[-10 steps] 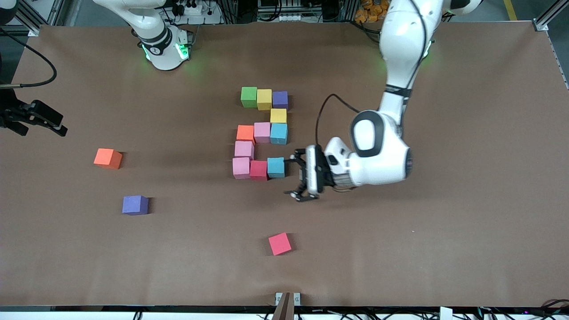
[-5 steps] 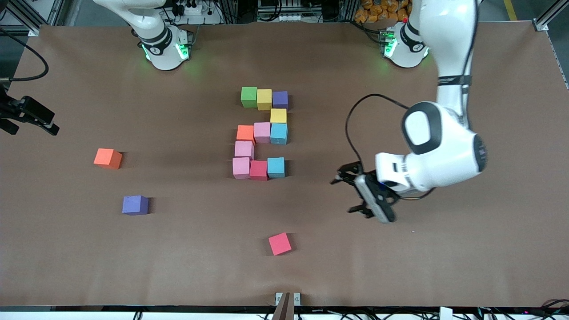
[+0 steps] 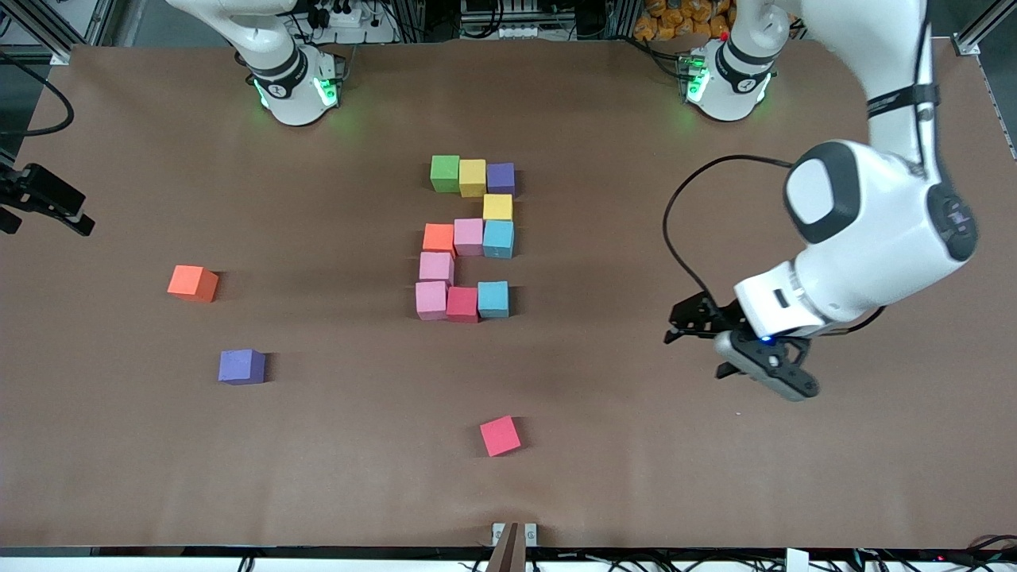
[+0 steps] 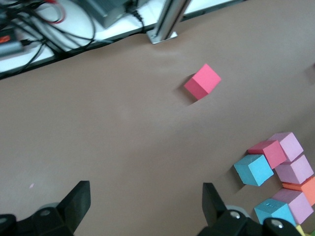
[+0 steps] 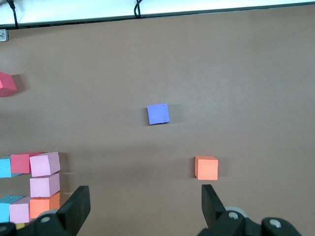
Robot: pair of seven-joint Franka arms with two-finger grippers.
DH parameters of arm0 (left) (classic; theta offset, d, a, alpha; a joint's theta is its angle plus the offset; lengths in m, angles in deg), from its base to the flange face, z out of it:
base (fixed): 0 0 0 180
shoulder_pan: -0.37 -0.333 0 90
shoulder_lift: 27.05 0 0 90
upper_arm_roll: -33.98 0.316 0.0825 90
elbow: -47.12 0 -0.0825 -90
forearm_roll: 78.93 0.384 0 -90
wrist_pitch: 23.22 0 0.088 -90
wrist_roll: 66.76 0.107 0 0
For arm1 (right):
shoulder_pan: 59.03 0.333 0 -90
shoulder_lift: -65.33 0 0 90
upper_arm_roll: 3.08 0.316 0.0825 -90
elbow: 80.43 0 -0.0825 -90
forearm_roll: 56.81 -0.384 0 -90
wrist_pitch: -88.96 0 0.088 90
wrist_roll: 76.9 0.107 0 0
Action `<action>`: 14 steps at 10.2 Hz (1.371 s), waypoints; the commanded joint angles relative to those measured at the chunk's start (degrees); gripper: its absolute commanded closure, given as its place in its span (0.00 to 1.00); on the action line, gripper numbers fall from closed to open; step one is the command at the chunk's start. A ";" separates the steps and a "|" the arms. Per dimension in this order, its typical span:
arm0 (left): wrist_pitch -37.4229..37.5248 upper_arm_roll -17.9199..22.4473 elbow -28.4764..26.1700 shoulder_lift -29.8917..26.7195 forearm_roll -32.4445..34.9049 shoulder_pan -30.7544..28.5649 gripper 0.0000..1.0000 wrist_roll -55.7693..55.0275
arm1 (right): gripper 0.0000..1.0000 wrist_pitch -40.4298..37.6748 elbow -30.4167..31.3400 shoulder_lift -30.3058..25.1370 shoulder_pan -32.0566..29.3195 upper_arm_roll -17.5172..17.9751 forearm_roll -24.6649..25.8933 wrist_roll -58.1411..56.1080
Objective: Form number 2 with 11 blocks
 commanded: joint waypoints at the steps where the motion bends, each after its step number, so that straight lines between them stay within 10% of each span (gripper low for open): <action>1: 3.94 -2.69 -0.06 -5.24 8.22 -1.46 0.00 -15.77 | 0.00 -1.76 -0.50 -0.19 -0.46 -0.07 -0.13 0.32; 3: 8.24 -10.49 -0.14 -9.54 17.70 -6.98 0.00 -21.63 | 0.00 -3.44 -0.58 -0.19 -1.42 -0.07 -0.13 0.14; 10: 25.29 -16.49 -0.67 -18.96 23.98 -23.50 0.00 -20.60 | 0.00 -3.44 -0.58 -0.19 -2.31 0.37 -0.48 0.66; 14: 26.80 -32.05 -0.32 -23.88 39.55 -33.61 0.00 -21.12 | 0.00 -3.44 -0.58 -0.27 -2.83 0.02 -0.92 0.14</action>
